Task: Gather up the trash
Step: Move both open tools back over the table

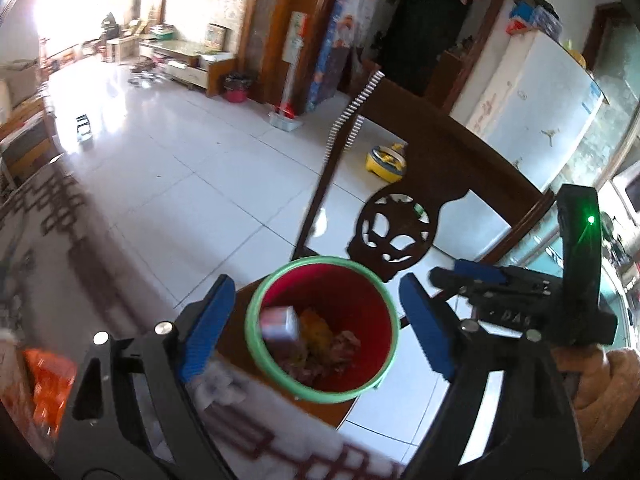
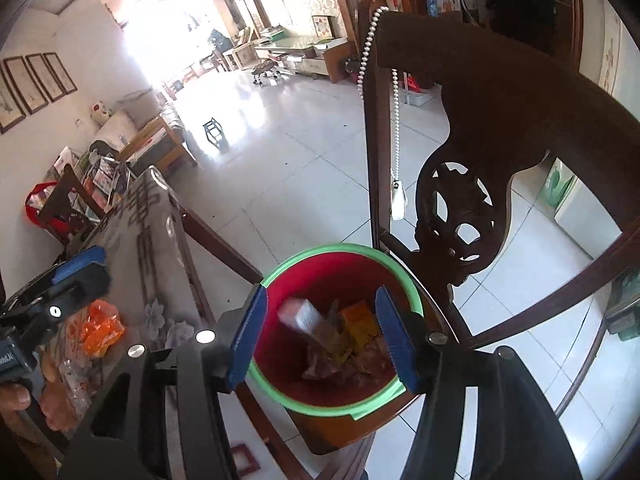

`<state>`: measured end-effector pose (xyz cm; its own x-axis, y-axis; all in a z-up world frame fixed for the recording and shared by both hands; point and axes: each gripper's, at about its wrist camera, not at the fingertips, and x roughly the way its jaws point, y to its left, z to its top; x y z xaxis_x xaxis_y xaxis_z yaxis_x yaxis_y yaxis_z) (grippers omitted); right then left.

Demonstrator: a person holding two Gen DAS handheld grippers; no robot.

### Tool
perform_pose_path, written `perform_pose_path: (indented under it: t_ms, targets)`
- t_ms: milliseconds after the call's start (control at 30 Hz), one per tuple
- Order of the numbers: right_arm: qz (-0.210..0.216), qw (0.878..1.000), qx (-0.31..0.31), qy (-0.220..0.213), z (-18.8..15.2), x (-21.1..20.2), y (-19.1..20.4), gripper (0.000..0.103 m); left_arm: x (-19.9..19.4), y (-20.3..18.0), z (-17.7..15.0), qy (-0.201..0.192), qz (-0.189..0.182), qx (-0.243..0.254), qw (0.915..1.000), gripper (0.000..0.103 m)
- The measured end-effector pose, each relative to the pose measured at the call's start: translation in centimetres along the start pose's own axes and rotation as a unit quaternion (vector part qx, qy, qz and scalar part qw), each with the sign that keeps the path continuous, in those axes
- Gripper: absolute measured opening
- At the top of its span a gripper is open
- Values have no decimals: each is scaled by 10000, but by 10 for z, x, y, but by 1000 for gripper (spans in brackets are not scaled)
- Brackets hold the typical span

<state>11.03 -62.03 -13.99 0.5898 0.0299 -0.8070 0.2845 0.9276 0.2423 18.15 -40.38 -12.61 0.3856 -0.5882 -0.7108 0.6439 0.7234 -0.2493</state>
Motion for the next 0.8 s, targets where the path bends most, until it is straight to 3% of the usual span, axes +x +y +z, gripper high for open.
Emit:
perform_pose_path:
  t_ms: [300, 467, 567, 800]
  targets:
    - [255, 9984, -488, 140, -26, -14, 59, 57, -98, 55, -77, -283, 674, -1233, 9897, 82]
    - [549, 9931, -972, 367, -50, -10, 114, 57, -148, 76, -122, -327, 1208, -1353, 9829, 82]
    - [827, 9855, -1329, 661, -70, 1, 159, 57, -184, 98, -147, -393, 1462, -1511, 9769, 82]
    - [1434, 9465, -2567, 1327, -127, 36, 286, 57, -249, 154, -210, -293, 2175, -1711, 9605, 82]
